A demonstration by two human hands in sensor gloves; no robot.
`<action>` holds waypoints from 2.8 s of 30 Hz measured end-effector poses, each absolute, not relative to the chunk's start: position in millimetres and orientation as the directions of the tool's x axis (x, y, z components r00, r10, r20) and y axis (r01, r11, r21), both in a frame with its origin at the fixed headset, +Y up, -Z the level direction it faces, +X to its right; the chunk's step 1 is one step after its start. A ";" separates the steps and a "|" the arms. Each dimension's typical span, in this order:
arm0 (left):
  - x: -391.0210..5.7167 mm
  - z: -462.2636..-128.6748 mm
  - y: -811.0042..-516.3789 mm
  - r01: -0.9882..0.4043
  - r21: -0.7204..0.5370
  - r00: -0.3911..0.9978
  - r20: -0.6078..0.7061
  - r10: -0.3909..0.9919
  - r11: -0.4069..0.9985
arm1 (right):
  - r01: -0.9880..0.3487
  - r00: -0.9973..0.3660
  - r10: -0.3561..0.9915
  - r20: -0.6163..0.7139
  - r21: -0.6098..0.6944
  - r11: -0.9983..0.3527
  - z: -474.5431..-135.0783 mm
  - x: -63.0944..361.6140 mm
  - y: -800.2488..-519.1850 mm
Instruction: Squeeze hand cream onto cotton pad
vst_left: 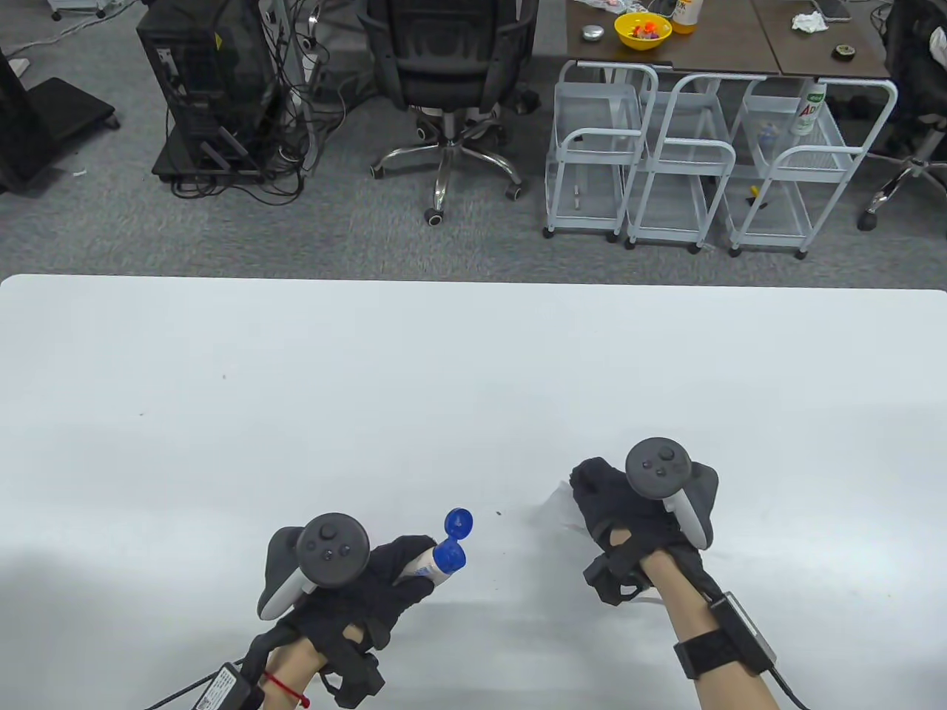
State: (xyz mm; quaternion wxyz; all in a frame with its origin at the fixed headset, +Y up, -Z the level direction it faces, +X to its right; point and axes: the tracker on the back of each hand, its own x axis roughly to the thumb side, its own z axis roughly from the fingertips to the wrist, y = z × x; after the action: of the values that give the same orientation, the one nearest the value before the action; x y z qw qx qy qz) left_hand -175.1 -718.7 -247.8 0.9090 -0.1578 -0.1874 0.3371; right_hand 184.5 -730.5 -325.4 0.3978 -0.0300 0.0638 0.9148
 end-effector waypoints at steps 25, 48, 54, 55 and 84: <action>-148.3 -217.2 -709.3 -0.402 -0.130 0.813 0.405 0.419 0.906 | -0.984 -0.151 0.956 -0.253 0.136 -0.119 -239.9 129.0 -744.9; -133.9 -210.7 -714.2 -0.263 -0.045 0.892 0.369 0.261 0.964 | -0.948 -0.294 0.949 -0.112 0.156 -0.276 -230.4 115.4 -742.5; -134.7 -211.6 -713.0 -0.253 -0.056 0.903 0.344 0.257 0.966 | -0.945 -0.303 0.946 -0.114 0.166 -0.283 -229.7 112.7 -744.0; -134.9 -212.1 -713.0 -0.259 -0.059 0.903 0.339 0.263 0.964 | -0.946 -0.298 0.947 -0.118 0.167 -0.277 -229.8 112.5 -743.7; -134.0 -217.3 -712.9 -0.252 -0.114 0.921 0.277 0.274 0.961 | -0.946 -0.297 0.943 -0.151 0.177 -0.270 -231.4 109.0 -746.0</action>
State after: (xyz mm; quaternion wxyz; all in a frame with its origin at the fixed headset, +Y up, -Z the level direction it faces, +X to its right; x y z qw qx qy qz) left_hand -134.0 -712.9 -217.3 0.9793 -0.0381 -0.1467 0.1343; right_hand 109.0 -746.0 -231.4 0.5927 -0.0076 0.1169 0.7969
